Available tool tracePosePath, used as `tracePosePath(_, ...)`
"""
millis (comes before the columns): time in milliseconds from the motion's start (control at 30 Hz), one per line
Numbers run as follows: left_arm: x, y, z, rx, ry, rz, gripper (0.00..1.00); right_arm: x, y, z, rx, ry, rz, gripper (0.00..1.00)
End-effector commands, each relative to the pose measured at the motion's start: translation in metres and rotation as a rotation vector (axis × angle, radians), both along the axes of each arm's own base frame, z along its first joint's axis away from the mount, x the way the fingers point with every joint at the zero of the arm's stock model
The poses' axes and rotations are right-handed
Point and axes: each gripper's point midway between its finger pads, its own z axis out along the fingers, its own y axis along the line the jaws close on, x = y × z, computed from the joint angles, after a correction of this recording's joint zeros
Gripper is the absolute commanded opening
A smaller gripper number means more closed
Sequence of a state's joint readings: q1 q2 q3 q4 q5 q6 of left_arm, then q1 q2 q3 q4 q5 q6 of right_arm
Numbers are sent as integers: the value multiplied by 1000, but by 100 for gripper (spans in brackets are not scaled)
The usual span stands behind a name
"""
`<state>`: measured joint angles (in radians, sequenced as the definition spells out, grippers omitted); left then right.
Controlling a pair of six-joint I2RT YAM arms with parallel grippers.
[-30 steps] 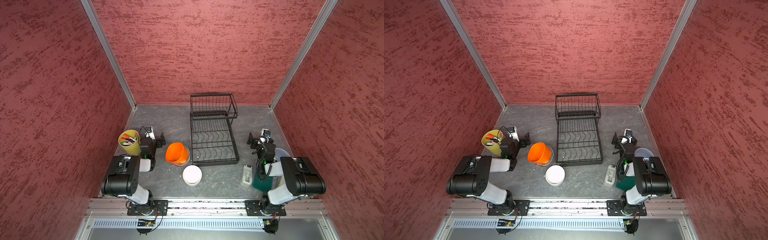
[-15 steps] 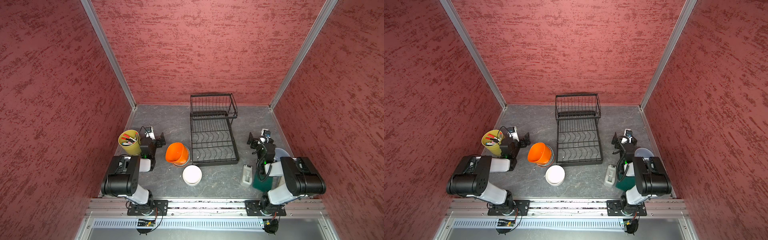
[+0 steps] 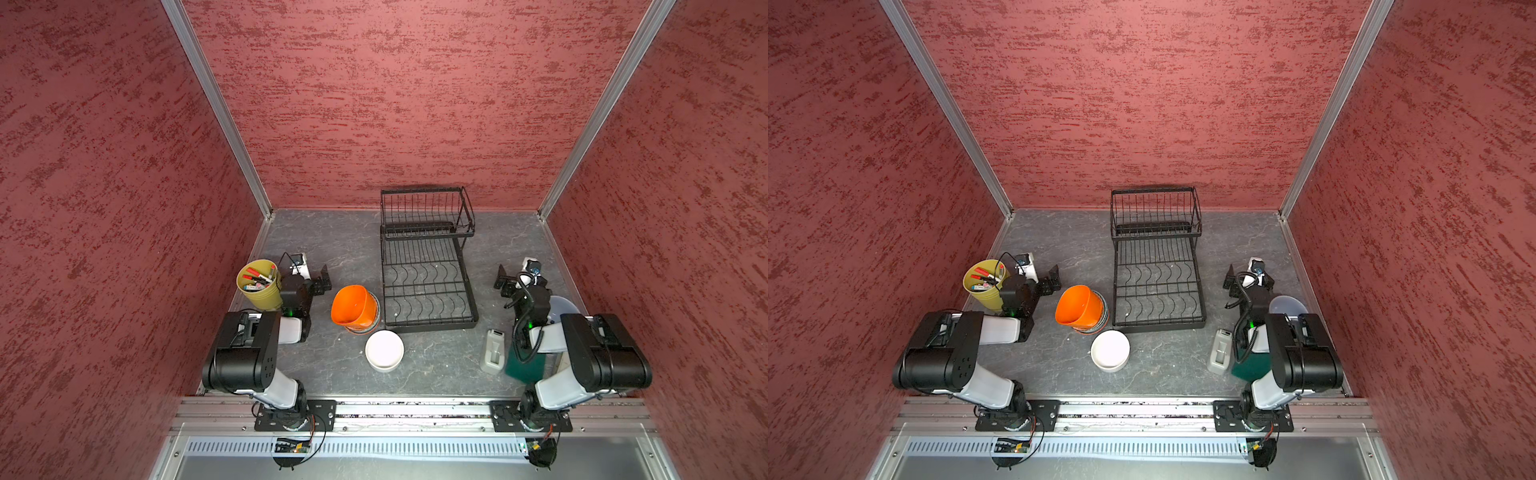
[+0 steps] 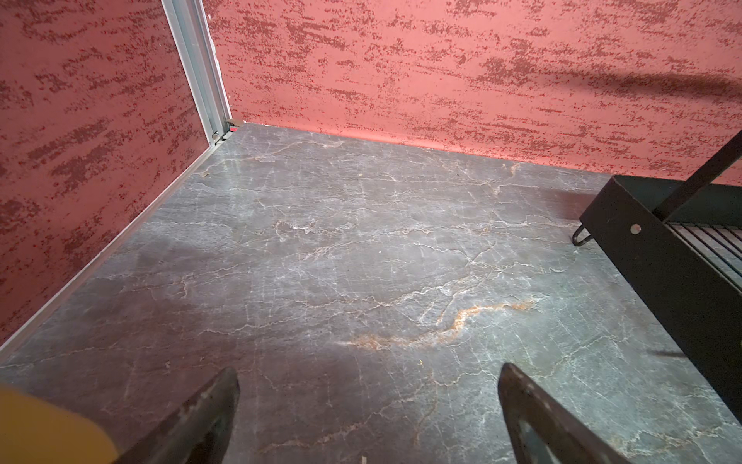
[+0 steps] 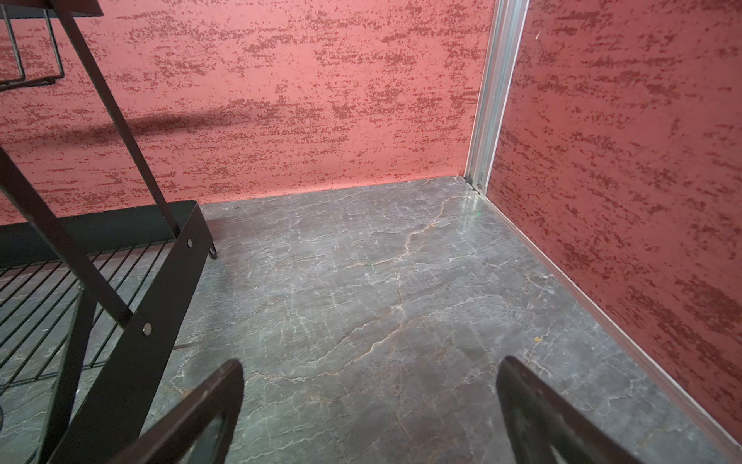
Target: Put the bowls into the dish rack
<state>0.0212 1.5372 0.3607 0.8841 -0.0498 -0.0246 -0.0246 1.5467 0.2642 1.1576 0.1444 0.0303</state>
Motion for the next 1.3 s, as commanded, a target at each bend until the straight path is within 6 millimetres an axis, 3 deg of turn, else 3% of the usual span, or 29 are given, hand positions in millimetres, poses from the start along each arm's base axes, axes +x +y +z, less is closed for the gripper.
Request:
tracePosePath(0, 5, -2, 11, 15, -37, -15, 100, 2, -4, 8, 6, -31, -20, 99)
tracePosePath(267, 4, 0, 24, 12, -22, 0, 100, 0, -5, 19, 5, -22, -27, 99)
tracePosePath(333, 4, 3, 28, 10, -8, 17, 100, 0, -6, 32, 9, -27, -32, 99)
tracePosePath(733, -15, 15, 59, -93, 108, 133, 100, -2, -10, 51, 183, 164, -108, 99)
tracePosePath(1033, -47, -6, 82, -185, 214, 170, 100, -12, 17, 56, 317, 337, -80, 99)
tracePosePath(1267, -74, -38, 101, -211, 355, 110, 100, -27, 62, 52, 398, 456, 54, 99)
